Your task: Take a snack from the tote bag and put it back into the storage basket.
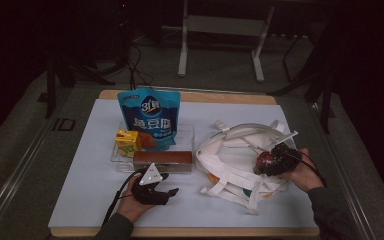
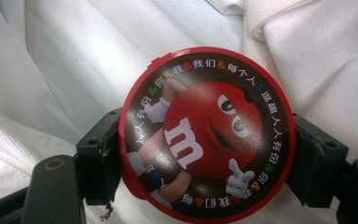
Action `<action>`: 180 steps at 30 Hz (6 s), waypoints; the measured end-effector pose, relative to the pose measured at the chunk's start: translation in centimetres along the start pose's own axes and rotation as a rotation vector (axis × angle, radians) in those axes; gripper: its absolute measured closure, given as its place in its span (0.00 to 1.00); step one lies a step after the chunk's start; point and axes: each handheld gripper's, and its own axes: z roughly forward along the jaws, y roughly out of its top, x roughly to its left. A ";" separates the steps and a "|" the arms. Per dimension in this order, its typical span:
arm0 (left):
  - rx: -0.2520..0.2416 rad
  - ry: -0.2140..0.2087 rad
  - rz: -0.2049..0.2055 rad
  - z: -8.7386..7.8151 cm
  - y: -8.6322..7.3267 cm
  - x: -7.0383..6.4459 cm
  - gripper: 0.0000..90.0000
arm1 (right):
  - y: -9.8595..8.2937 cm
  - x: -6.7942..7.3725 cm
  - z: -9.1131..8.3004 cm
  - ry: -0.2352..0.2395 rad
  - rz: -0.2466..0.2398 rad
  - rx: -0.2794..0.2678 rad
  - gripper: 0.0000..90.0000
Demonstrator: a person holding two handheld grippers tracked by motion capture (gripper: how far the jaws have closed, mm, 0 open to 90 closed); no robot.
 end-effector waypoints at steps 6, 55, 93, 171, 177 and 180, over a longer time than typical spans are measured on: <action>0.001 0.000 0.000 0.0 0.0 0.0 0.39 | 0.0 0.1 0.1 0.003 0.010 -0.011 0.28; 0.000 -0.002 0.001 0.0 0.0 0.0 0.39 | 2.4 1.3 -2.4 0.018 -0.055 -0.064 0.28; 0.000 -0.003 0.003 0.0 0.0 0.0 0.39 | 5.1 4.0 -4.3 0.048 -0.115 -0.102 0.28; 0.001 -0.003 0.003 0.0 0.0 0.0 0.39 | 11.7 9.5 -4.7 0.166 -0.208 -0.192 0.28; 0.000 -0.004 0.002 0.0 0.0 0.0 0.38 | 12.3 10.1 -4.8 0.173 -0.219 -0.198 0.28; -0.001 -0.004 0.001 0.0 0.0 0.0 0.38 | 12.6 10.3 -4.8 0.177 -0.224 -0.202 0.28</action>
